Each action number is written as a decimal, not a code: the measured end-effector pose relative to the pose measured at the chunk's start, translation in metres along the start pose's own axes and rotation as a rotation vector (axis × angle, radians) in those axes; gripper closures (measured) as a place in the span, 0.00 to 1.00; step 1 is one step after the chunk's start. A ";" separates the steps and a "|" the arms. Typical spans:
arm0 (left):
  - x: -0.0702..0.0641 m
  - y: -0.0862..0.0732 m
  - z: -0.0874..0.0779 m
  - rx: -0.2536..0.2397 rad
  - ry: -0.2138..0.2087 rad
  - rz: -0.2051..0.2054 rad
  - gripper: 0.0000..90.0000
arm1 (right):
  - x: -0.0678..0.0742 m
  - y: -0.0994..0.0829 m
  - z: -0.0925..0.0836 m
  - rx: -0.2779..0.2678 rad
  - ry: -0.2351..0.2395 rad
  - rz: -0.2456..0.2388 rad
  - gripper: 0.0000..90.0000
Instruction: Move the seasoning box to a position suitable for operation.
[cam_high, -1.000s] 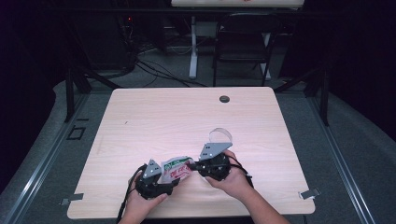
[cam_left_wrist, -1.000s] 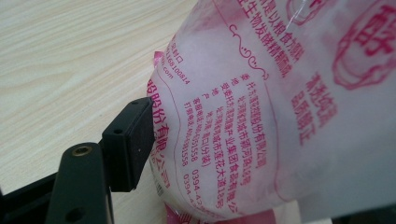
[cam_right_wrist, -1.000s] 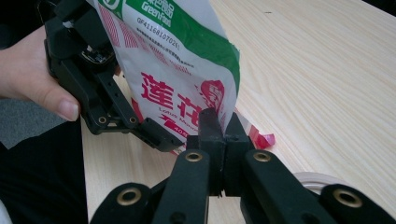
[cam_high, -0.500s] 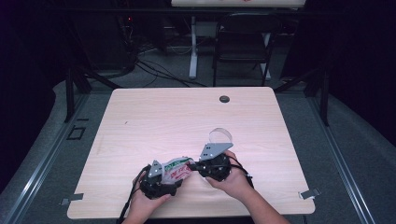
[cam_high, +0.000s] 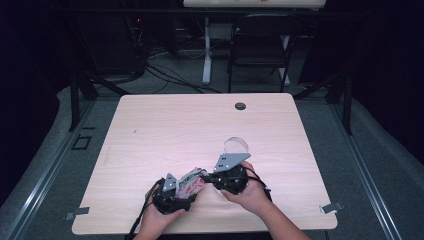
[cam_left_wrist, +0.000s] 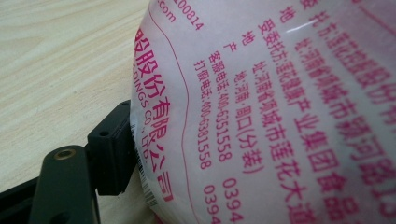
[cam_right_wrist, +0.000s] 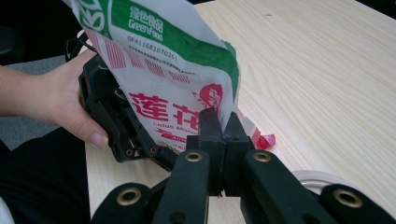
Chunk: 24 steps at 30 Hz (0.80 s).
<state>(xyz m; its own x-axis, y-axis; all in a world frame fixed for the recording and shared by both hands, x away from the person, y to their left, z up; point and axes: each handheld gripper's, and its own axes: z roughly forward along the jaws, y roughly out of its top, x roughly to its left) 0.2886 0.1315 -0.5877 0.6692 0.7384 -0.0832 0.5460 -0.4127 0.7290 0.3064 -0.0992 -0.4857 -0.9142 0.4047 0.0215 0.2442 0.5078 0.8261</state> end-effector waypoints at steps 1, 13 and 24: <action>-0.001 0.000 0.000 0.005 -0.002 0.003 0.29 | 0.000 0.000 0.000 0.000 0.000 0.000 1.00; -0.004 0.000 0.000 0.013 0.025 0.067 0.38 | 0.000 0.000 -0.001 -0.010 0.007 0.000 1.00; -0.003 -0.001 -0.001 0.003 0.032 0.071 0.48 | 0.000 0.000 -0.002 -0.013 0.007 -0.001 1.00</action>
<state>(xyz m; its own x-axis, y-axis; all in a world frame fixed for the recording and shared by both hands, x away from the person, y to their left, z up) 0.2859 0.1305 -0.5871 0.6897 0.7241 -0.0095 0.4994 -0.4661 0.7303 0.3059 -0.1005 -0.4849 -0.9167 0.3989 0.0246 0.2392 0.4982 0.8334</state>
